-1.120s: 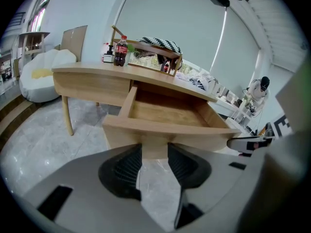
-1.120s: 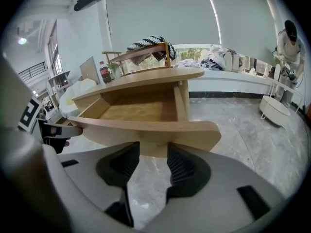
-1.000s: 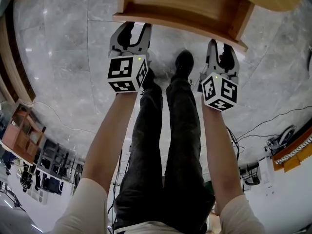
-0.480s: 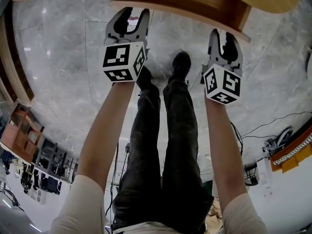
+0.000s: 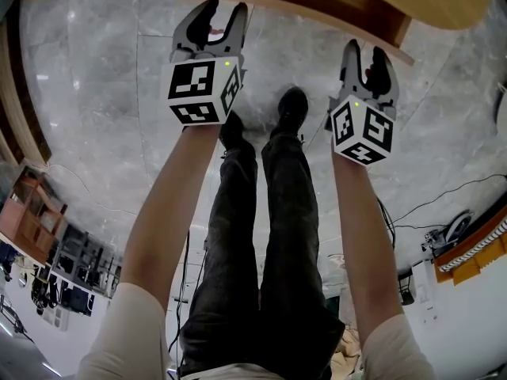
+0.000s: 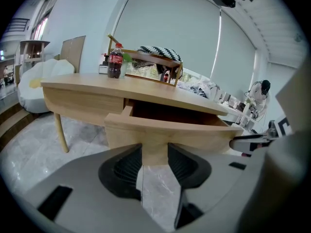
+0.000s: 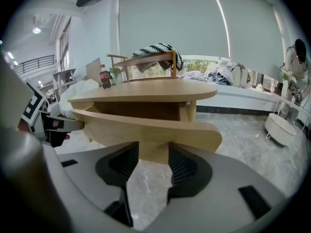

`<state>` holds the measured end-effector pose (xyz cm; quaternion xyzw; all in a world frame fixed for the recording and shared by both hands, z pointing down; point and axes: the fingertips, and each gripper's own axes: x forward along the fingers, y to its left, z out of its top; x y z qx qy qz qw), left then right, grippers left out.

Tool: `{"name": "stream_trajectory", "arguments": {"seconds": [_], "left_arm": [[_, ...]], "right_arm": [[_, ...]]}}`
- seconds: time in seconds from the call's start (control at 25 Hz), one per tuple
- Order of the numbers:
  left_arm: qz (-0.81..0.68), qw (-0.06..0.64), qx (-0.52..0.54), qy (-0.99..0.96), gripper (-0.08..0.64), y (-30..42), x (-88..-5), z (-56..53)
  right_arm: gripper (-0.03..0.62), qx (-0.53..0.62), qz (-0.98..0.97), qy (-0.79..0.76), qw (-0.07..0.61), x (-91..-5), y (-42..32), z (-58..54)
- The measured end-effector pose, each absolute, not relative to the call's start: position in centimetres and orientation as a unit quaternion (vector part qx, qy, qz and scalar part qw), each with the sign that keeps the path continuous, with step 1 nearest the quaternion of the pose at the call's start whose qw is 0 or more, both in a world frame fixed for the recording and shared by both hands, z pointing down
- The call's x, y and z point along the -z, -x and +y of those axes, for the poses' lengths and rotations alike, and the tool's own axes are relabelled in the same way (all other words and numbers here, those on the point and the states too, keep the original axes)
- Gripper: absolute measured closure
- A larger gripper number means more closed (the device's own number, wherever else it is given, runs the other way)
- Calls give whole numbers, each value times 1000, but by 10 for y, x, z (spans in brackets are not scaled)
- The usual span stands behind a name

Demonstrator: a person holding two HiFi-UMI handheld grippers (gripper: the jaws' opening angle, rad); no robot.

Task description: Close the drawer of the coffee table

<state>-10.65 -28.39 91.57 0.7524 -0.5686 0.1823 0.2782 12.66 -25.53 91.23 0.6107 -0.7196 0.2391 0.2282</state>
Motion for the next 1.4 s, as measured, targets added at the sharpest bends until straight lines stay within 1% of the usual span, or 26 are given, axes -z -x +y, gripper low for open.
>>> {"name": "stream_trajectory", "arguments": {"seconds": [0.4,0.52,1.2,1.4], "left_arm": [[-579,261,-181,-751,380,102,-917,-305],[-580,255,-181,-752,380,101,-915,-315],[-572,222,-190,-767,380,101,-918,-348],[-565,208,-190,-776,373,95,-918,-356]], "right_arm": [[385,-211,-717,-625,224,-914,-131,-278],[405,-200,-722,-622,226,-913,-133,-287],[402,-165,-738,-614,225,-914,-132,-320],[394,-136,-744,-611,234,-916,-133,-328]]}}
